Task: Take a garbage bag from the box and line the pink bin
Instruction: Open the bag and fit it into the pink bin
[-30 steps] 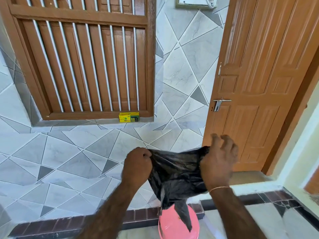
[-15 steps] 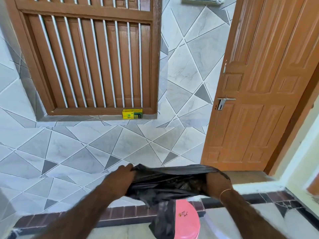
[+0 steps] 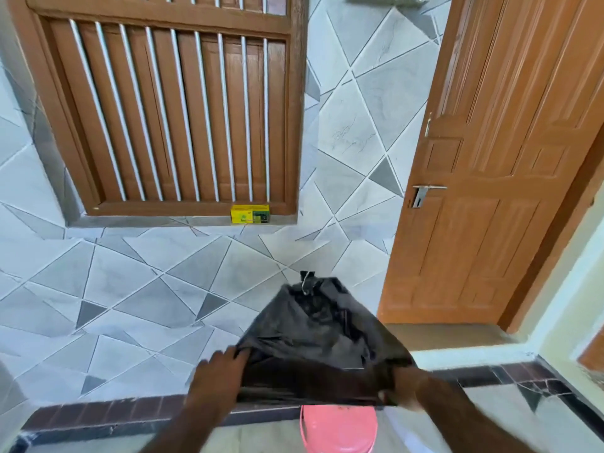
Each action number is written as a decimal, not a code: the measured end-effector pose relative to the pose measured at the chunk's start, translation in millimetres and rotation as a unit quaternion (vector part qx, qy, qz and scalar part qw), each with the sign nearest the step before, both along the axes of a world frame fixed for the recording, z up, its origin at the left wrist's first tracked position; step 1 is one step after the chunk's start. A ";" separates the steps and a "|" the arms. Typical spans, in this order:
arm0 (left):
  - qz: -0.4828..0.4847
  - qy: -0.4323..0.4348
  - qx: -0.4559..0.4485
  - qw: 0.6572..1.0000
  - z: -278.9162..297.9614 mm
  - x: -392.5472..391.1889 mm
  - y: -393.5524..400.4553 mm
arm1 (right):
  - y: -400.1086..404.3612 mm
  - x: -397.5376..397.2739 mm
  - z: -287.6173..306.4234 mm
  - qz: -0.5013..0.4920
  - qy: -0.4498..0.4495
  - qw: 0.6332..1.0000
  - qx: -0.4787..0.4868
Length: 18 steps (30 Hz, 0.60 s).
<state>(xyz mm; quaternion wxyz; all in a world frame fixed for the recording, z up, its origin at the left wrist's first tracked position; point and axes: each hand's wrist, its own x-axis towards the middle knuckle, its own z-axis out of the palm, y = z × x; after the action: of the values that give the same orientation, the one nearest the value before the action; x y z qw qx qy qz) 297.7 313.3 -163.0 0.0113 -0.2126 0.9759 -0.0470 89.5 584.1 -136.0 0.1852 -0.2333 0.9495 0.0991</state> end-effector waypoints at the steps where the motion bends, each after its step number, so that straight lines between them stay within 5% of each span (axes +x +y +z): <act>1: 0.009 0.021 0.005 1.000 -5.6 0.5 -1.9 | 7.0 2.0 -8.3 0.000 -0.017 1.000 -0.017; 4: 0.030 0.085 0.082 0.993 12.0 -13.1 -11.6 | 18.6 1.2 -20.0 -0.013 -0.010 0.998 -0.064; 8: 0.049 0.206 0.154 0.965 56.0 -41.0 -28.7 | 9.4 -4.6 16.3 -0.007 0.125 0.972 -0.200; 11: 0.038 0.267 0.153 0.951 80.7 -49.3 -24.5 | 10.6 -0.4 30.9 -0.054 0.226 0.913 -0.336; 14: -0.056 0.328 0.210 0.919 99.3 -54.8 -4.5 | 16.8 7.9 41.9 -0.142 0.222 0.841 -0.472; 18: -0.135 0.348 0.224 0.900 111.0 -49.6 33.2 | 13.8 24.7 44.7 -0.054 0.439 0.798 -0.409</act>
<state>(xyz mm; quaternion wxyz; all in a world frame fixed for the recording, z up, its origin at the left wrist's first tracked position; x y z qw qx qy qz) 248.1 346.5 -52.1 -0.2880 -0.0731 0.9220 0.2483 114.2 597.9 -91.3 -0.3590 -0.1671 0.8923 -0.2168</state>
